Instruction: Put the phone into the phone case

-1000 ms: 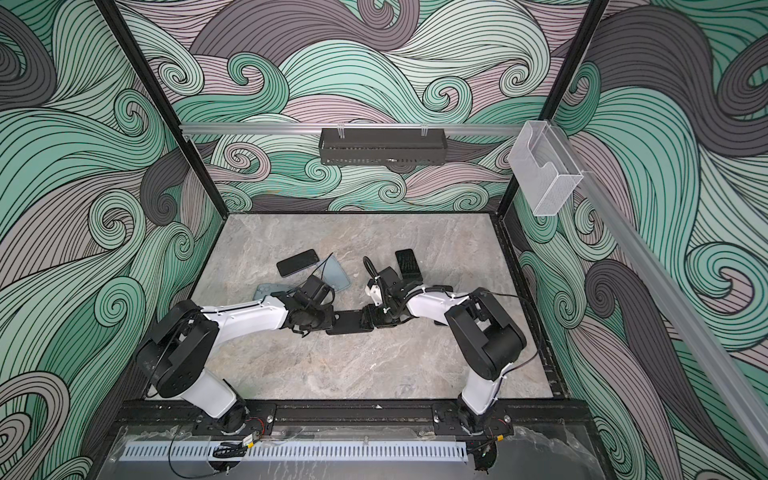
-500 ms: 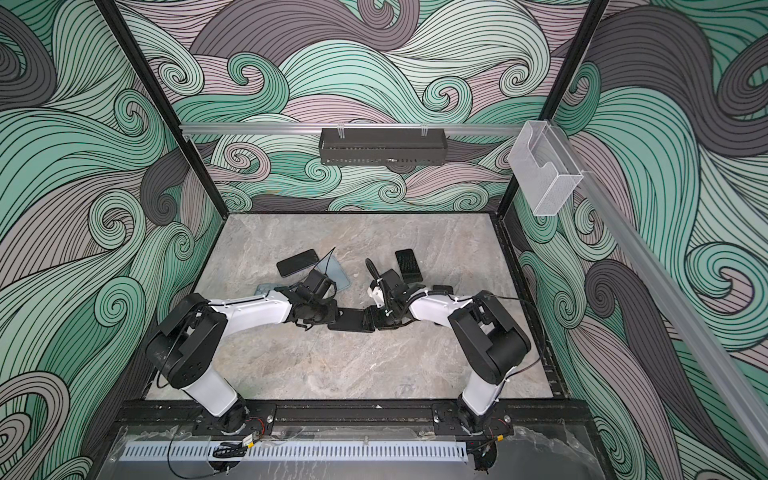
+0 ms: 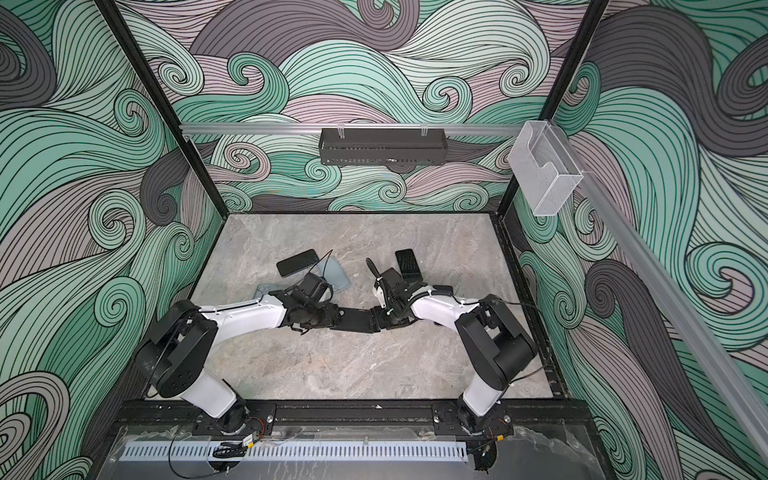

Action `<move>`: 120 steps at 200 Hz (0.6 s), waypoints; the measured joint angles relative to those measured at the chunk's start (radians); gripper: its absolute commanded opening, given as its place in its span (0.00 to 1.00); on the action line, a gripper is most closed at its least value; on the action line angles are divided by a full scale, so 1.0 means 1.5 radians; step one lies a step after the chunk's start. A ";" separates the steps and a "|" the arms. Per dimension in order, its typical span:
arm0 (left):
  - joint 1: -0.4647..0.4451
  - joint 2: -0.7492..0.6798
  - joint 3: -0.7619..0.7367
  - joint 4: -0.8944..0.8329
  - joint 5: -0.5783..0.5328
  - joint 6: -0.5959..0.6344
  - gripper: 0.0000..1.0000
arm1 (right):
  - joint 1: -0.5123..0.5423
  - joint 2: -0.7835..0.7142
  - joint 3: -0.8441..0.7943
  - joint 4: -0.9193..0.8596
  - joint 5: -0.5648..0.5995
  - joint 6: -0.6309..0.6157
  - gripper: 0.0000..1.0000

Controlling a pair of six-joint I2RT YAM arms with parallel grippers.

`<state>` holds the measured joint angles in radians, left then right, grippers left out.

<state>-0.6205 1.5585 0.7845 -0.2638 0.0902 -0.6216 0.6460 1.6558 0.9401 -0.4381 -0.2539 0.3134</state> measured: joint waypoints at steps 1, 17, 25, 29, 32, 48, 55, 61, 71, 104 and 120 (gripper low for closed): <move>0.000 -0.001 -0.001 -0.001 0.000 0.000 0.76 | -0.001 -0.001 0.002 -0.002 0.003 -0.002 0.72; 0.007 -0.047 -0.015 -0.022 -0.011 0.002 0.80 | -0.004 -0.018 0.022 -0.025 0.034 -0.033 0.75; 0.011 -0.076 -0.020 -0.035 -0.019 0.003 0.82 | -0.007 -0.024 0.035 -0.035 0.051 -0.051 0.79; 0.013 -0.091 -0.021 -0.041 -0.022 0.005 0.83 | -0.009 -0.025 0.044 -0.040 0.061 -0.065 0.81; 0.015 -0.103 -0.022 -0.045 -0.025 0.006 0.84 | -0.010 -0.026 0.050 -0.042 0.068 -0.070 0.83; 0.025 -0.157 -0.022 -0.064 -0.040 0.015 0.88 | -0.019 -0.024 0.083 -0.049 0.113 -0.122 0.90; 0.028 -0.179 -0.022 -0.073 -0.046 0.019 0.89 | -0.026 -0.020 0.099 -0.053 0.133 -0.143 0.91; 0.030 -0.195 -0.022 -0.081 -0.052 0.023 0.90 | -0.033 -0.014 0.110 -0.056 0.147 -0.157 0.92; 0.033 -0.219 -0.025 -0.091 -0.059 0.027 0.91 | -0.047 -0.001 0.130 -0.057 0.169 -0.183 0.96; 0.036 -0.297 -0.059 -0.115 -0.075 0.039 0.93 | -0.105 0.053 0.181 -0.065 0.216 -0.228 1.00; 0.036 -0.322 -0.077 -0.124 -0.078 0.039 0.94 | -0.133 0.077 0.206 -0.072 0.218 -0.237 1.00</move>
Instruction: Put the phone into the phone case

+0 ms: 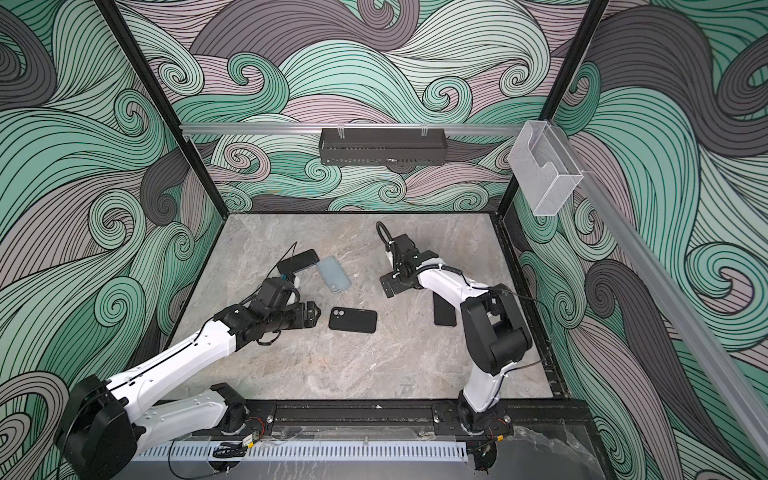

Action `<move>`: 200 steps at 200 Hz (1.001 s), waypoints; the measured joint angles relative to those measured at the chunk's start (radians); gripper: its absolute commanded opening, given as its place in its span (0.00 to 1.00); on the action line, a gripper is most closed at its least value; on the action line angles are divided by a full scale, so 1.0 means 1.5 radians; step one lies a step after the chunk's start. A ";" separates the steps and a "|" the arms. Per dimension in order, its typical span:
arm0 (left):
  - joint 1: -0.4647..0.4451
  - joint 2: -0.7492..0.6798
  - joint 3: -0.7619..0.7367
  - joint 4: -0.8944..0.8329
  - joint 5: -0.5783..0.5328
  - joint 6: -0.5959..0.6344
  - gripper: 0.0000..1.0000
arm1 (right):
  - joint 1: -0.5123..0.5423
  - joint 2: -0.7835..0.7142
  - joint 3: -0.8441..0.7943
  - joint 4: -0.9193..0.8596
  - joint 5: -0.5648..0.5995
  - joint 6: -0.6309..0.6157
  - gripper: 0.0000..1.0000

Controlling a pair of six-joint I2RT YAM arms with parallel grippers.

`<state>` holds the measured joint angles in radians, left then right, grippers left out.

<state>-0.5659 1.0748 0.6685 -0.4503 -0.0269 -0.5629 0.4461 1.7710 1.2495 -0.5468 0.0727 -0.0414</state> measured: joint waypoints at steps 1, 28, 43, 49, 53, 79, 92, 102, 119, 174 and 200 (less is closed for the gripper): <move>0.000 -0.002 -0.002 -0.002 0.000 0.000 0.94 | -0.001 0.001 0.001 0.000 0.000 0.000 1.00; 0.000 -0.025 -0.019 -0.011 -0.002 0.001 0.94 | -0.040 0.049 0.060 -0.021 -0.001 -0.019 0.99; 0.000 -0.036 -0.024 -0.014 -0.002 0.001 0.94 | -0.058 0.076 0.086 -0.029 -0.005 -0.024 0.98; 0.000 -0.040 -0.024 -0.017 -0.002 0.001 0.95 | -0.066 0.086 0.094 -0.033 -0.008 -0.025 0.97; 0.000 -0.042 -0.024 -0.019 -0.002 0.001 0.95 | -0.070 0.092 0.099 -0.034 -0.011 -0.025 0.97; 0.000 -0.060 -0.026 -0.019 0.001 0.002 0.95 | -0.092 0.125 0.117 -0.045 -0.030 -0.025 0.94; 0.000 -0.070 -0.033 -0.017 0.009 0.002 0.95 | -0.101 0.139 0.128 -0.051 -0.042 -0.025 0.93; 0.000 -0.078 -0.040 -0.014 0.014 0.002 0.95 | -0.106 0.151 0.138 -0.056 -0.052 -0.025 0.93; 0.000 -0.086 -0.054 -0.011 0.025 0.003 0.95 | -0.112 0.169 0.157 -0.063 -0.064 -0.025 0.92; 0.000 -0.097 -0.062 -0.006 0.036 0.004 0.95 | -0.114 0.220 0.212 -0.085 -0.078 -0.024 0.91; 0.000 -0.104 -0.062 -0.007 0.036 0.005 0.95 | -0.114 0.242 0.228 -0.096 -0.078 -0.020 0.90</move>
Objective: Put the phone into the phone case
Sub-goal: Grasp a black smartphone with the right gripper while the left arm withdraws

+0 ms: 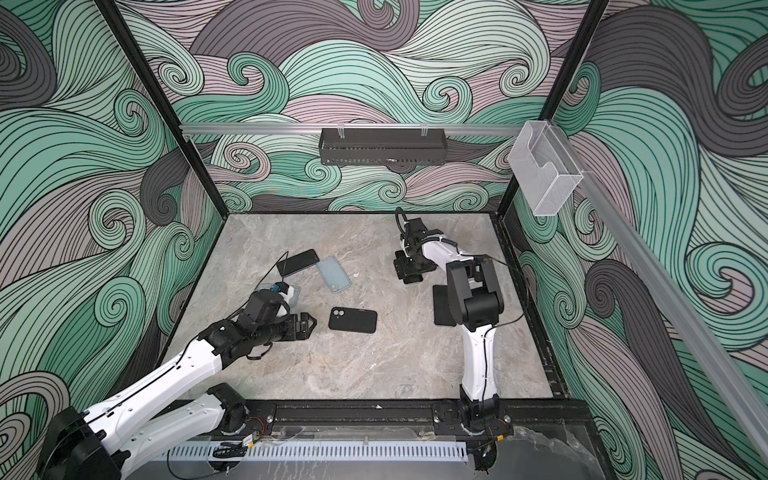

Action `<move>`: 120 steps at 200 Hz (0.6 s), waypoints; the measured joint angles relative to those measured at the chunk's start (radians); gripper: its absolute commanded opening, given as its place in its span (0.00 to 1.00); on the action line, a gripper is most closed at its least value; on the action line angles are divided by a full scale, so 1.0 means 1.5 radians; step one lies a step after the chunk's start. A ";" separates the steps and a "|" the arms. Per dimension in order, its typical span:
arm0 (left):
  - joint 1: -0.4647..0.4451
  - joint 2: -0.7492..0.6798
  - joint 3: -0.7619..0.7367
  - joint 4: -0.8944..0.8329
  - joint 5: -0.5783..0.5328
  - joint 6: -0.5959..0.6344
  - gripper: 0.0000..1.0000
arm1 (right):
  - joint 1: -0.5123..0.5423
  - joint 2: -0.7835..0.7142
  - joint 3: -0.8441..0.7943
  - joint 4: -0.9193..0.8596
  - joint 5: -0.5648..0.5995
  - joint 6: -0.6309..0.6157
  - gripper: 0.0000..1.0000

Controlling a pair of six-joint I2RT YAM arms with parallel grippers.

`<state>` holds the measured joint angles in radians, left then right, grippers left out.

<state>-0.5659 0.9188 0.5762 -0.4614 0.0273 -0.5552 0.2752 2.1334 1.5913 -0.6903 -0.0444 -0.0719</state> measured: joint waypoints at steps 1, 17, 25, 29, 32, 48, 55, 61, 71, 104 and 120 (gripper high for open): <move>0.000 -0.001 0.000 0.000 0.000 0.000 0.95 | 0.000 0.001 0.000 0.000 0.000 0.000 0.90; 0.000 -0.009 0.000 -0.006 -0.007 -0.001 0.95 | 0.000 0.011 0.006 -0.007 0.003 0.001 0.89; 0.000 -0.015 0.000 -0.012 -0.012 -0.001 0.95 | 0.000 0.016 0.011 -0.012 0.006 0.002 0.89; 0.000 -0.019 0.000 -0.014 -0.014 -0.001 0.95 | 0.000 0.018 0.013 -0.014 0.007 0.002 0.88; 0.000 -0.022 0.000 -0.016 -0.016 -0.001 0.95 | 0.000 0.018 0.014 -0.015 0.008 0.002 0.88; 0.000 -0.045 0.000 -0.020 -0.023 -0.002 0.95 | 0.000 0.023 0.022 -0.024 0.014 0.003 0.86; 0.000 -0.054 0.000 -0.020 -0.027 -0.002 0.95 | 0.000 0.025 0.026 -0.024 0.015 0.003 0.85; 0.000 -0.064 0.000 -0.020 -0.030 -0.003 0.95 | 0.000 0.026 0.029 -0.026 0.015 0.003 0.84; 0.000 -0.076 -0.001 -0.020 -0.034 -0.003 0.95 | 0.000 0.030 0.034 -0.028 0.016 0.006 0.83; 0.000 -0.097 -0.001 -0.032 -0.050 -0.003 0.95 | 0.000 0.042 0.046 -0.036 0.019 0.008 0.79; 0.000 -0.101 -0.001 -0.038 -0.055 -0.004 0.96 | 0.000 0.045 0.051 -0.041 0.018 0.008 0.78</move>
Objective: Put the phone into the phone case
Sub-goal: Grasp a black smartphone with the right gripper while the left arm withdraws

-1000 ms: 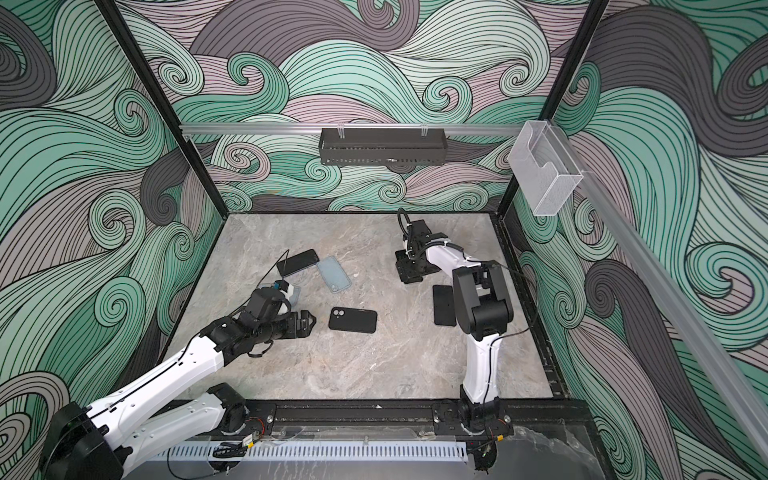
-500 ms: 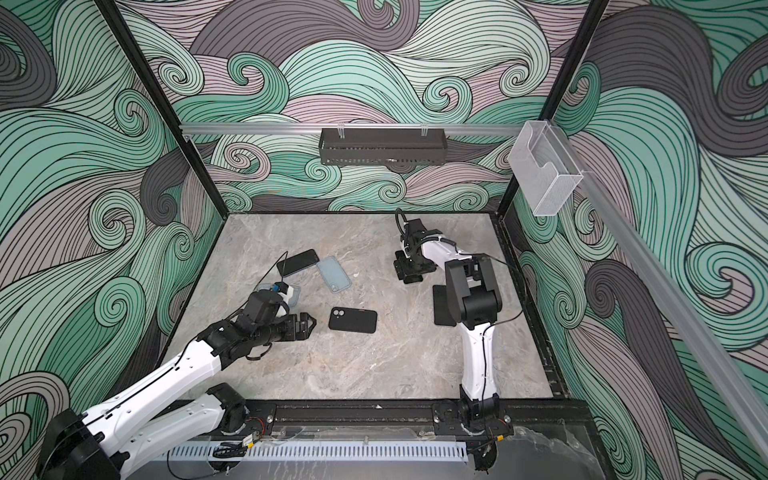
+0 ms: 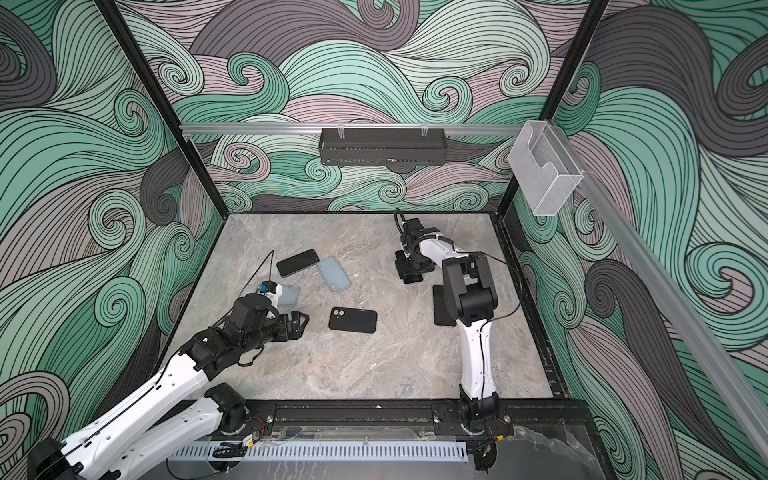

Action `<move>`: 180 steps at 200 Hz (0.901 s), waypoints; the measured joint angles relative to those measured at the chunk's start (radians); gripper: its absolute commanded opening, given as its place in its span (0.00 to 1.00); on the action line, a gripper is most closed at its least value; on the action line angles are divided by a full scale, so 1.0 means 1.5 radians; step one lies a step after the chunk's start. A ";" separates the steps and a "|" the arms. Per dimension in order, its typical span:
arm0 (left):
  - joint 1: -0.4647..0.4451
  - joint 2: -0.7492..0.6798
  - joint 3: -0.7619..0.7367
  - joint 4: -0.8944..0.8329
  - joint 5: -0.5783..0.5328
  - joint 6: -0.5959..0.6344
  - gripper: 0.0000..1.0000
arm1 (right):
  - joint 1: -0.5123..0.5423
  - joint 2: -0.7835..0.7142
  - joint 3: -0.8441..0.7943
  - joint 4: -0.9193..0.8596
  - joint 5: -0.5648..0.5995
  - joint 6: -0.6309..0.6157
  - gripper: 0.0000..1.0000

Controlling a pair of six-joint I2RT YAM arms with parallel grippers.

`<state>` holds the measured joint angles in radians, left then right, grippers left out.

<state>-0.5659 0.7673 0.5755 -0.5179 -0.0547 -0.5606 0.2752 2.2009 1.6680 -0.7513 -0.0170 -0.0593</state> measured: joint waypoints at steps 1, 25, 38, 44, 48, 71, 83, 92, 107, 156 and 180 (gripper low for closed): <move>0.000 0.000 0.000 0.000 -0.001 0.000 0.96 | 0.000 0.001 0.001 -0.001 0.000 0.000 0.78; 0.001 -0.001 0.000 -0.004 -0.005 0.000 0.96 | 0.000 0.006 0.011 -0.010 -0.001 0.004 0.75; 0.001 -0.001 0.000 -0.004 -0.006 0.000 0.96 | 0.000 0.009 0.016 -0.016 -0.002 0.005 0.74; 0.001 -0.001 0.000 -0.004 -0.007 0.000 0.96 | 0.000 0.010 0.018 -0.017 -0.002 0.006 0.74; 0.001 -0.001 0.000 -0.005 -0.007 0.000 0.96 | 0.000 0.010 0.018 -0.018 -0.002 0.006 0.74; 0.001 -0.001 0.000 -0.005 -0.009 0.000 0.96 | 0.000 0.013 0.023 -0.023 -0.003 0.007 0.72; 0.001 -0.001 0.000 -0.007 -0.010 0.000 0.96 | 0.000 0.013 0.024 -0.023 -0.003 0.007 0.70; 0.002 -0.001 0.000 -0.007 -0.012 0.000 0.96 | 0.000 0.013 0.024 -0.023 -0.003 0.007 0.68; 0.003 -0.001 0.000 -0.010 -0.018 -0.002 0.96 | 0.001 0.013 0.024 -0.023 -0.003 0.008 0.64; 0.007 0.009 0.000 -0.019 -0.032 -0.011 0.96 | 0.002 0.013 0.024 -0.023 -0.003 0.009 0.51; 0.010 0.010 0.000 -0.019 -0.034 -0.013 0.97 | 0.001 0.010 0.022 -0.022 -0.005 0.009 0.43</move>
<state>-0.5507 0.7830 0.5755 -0.5465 -0.1055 -0.5808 0.2771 2.2166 1.7016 -0.7845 -0.0242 -0.0456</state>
